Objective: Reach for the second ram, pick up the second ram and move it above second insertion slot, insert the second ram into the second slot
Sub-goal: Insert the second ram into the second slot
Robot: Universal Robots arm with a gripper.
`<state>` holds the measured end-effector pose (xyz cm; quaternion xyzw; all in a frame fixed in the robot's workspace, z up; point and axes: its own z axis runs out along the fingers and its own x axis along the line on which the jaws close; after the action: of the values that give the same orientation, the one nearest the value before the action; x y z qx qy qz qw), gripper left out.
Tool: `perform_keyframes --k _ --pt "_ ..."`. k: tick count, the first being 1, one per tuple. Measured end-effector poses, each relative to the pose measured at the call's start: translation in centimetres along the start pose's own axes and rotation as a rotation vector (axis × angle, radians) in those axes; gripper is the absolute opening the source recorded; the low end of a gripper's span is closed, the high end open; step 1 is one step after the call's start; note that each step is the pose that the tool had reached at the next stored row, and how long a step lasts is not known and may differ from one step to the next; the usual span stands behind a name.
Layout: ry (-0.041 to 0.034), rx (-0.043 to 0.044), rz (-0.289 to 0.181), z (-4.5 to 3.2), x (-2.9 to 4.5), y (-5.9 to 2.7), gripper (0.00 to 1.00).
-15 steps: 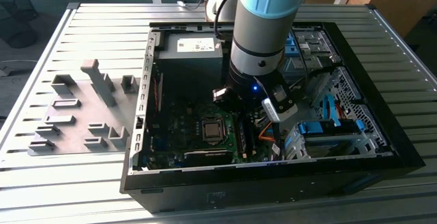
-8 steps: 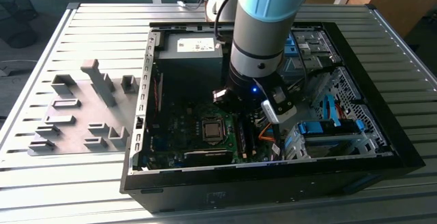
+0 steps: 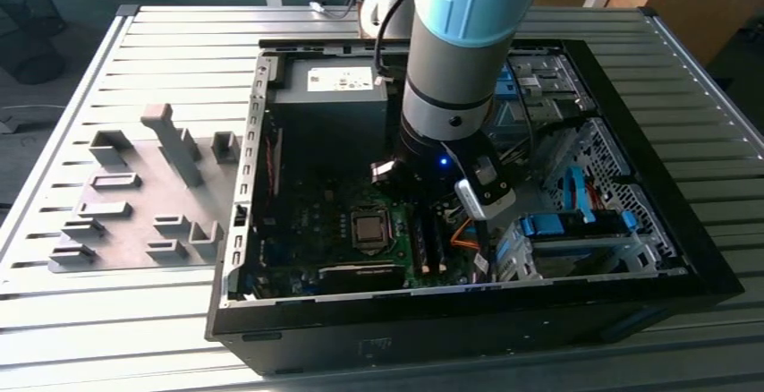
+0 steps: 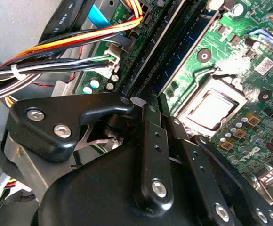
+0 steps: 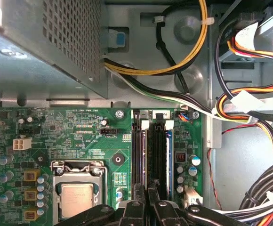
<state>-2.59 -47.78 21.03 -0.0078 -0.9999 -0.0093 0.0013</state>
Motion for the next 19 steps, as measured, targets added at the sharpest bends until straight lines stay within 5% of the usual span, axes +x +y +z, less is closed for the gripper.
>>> perform_keyframes --k 19 --pt "0.0000 0.0001 0.000 0.00 0.00 0.00 0.14"
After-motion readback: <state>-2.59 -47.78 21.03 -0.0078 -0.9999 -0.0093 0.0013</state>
